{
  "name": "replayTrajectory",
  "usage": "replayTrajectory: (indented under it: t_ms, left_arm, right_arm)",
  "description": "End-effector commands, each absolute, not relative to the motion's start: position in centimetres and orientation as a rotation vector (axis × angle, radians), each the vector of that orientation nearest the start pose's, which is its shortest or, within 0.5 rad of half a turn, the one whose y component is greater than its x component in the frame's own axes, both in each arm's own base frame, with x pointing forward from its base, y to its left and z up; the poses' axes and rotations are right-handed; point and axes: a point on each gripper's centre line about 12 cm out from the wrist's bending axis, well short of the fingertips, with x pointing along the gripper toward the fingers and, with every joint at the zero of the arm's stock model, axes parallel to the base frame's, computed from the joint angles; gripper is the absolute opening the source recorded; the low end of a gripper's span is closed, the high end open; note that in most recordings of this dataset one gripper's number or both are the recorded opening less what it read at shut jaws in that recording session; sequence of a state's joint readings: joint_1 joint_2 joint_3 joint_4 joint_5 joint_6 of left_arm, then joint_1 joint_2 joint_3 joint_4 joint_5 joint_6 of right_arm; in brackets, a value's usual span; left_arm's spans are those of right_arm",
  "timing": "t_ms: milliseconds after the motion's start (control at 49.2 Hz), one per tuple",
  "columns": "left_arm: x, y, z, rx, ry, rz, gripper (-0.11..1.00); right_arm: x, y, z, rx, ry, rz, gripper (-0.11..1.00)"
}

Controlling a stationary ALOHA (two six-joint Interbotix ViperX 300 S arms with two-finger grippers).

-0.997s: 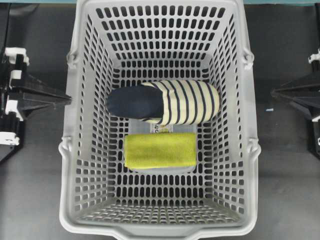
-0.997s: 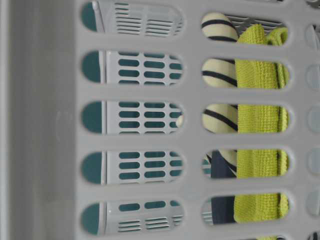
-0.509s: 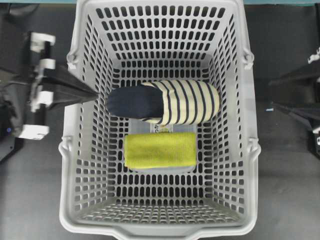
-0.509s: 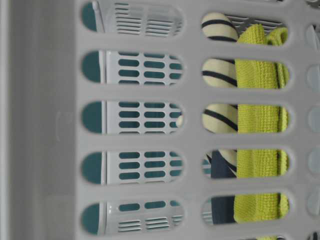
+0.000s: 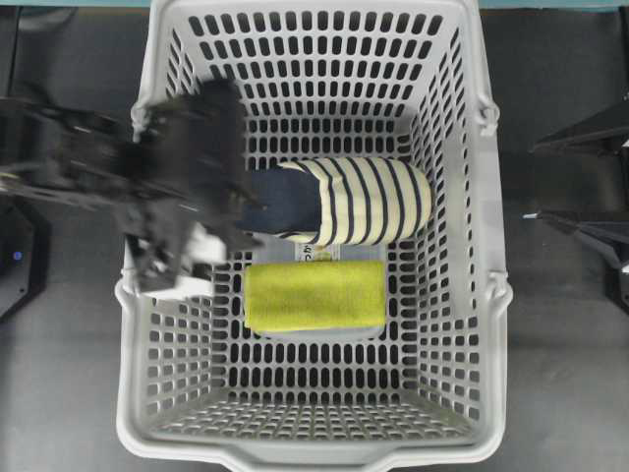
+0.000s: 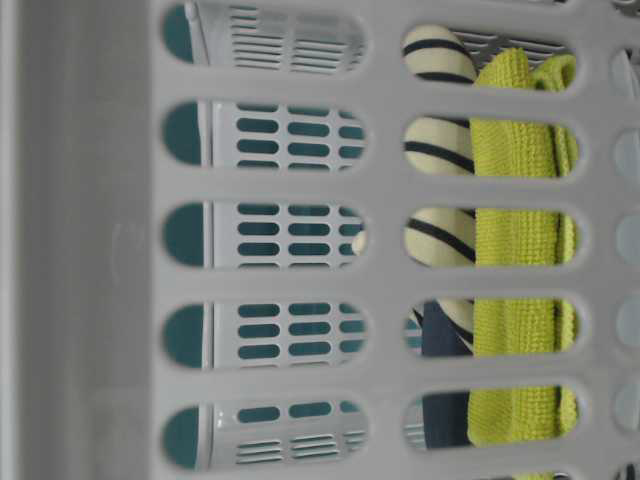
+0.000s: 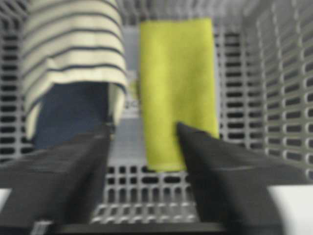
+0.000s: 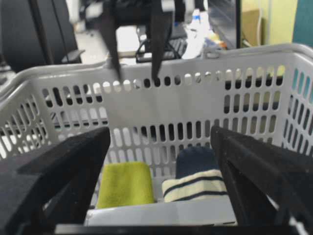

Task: Pick up the yellow cloth from the shopping basket with the left arm.
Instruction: 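Lower the open left gripper into the basket onto the yellow-green cloth, then close the left gripper on the cloth's edge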

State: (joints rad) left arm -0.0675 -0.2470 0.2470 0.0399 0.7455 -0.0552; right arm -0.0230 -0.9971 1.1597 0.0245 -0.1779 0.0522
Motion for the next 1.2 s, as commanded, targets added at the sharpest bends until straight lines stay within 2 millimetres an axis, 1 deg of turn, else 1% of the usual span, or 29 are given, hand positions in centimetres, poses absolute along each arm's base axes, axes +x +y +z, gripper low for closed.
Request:
replayTrajectory:
  t_ms: [0,81,122,183,244,325,427,529,651,753,814,915,1098,1180]
  left_arm:
    - [39.3,-3.6,36.1,0.029,0.761,-0.057,0.67]
    - [41.3,-4.6,35.1,0.038,0.81,-0.072,0.86]
    - [42.2,-5.0,34.1,0.043,0.839,-0.078,0.9]
    - [43.5,-5.4,32.4,0.041,0.886,-0.076,0.89]
    - [44.3,-5.5,30.9,0.024,0.921,-0.065,0.87]
    - [45.2,-5.6,29.5,-0.012,0.945,-0.045,0.88]
    - [45.6,-5.7,27.5,-0.059,0.991,-0.015,0.88]
    - [45.5,-5.6,25.5,-0.075,1.037,0.003,0.89]
    - [45.0,-5.5,22.7,-0.068,1.107,0.011,0.89]
    - [44.5,-5.4,20.9,-0.065,1.143,0.016,0.89]
    - [44.3,-5.4,20.2,-0.067,1.138,0.013,0.89]
    - [44.3,-5.4,19.9,-0.067,1.11,0.008,0.89]
    - [44.3,-5.5,19.7,-0.064,1.101,0.003,0.88]
    - [44.2,-5.6,19.7,-0.061,1.103,-0.001,0.85]
  right_arm:
    - [19.6,-0.6,30.3,0.08,-0.041,-0.029,0.79]
    - [19.6,-0.5,30.3,0.08,-0.041,-0.028,0.79]
    - [19.6,-0.5,30.2,0.08,-0.039,-0.028,0.79]
    - [19.6,-0.6,30.2,0.08,-0.041,-0.029,0.79]
    - [19.6,-0.5,30.1,0.082,-0.038,-0.028,0.79]
    - [19.6,-0.5,30.2,0.082,-0.039,-0.028,0.79]
    - [19.5,-0.5,30.1,0.08,-0.039,-0.028,0.79]
    - [19.5,-0.6,30.0,0.08,-0.038,-0.03,0.79]
    - [19.5,-0.5,29.7,0.081,-0.03,-0.028,0.79]
    - [19.4,-0.6,29.6,0.081,-0.026,-0.03,0.79]
    - [19.4,-0.6,29.5,0.081,-0.026,-0.03,0.79]
    - [19.4,-0.6,29.6,0.081,-0.027,-0.03,0.79]
    - [19.4,-0.6,29.4,0.081,-0.024,-0.03,0.79]
    - [19.4,-0.6,29.4,0.081,-0.024,-0.03,0.79]
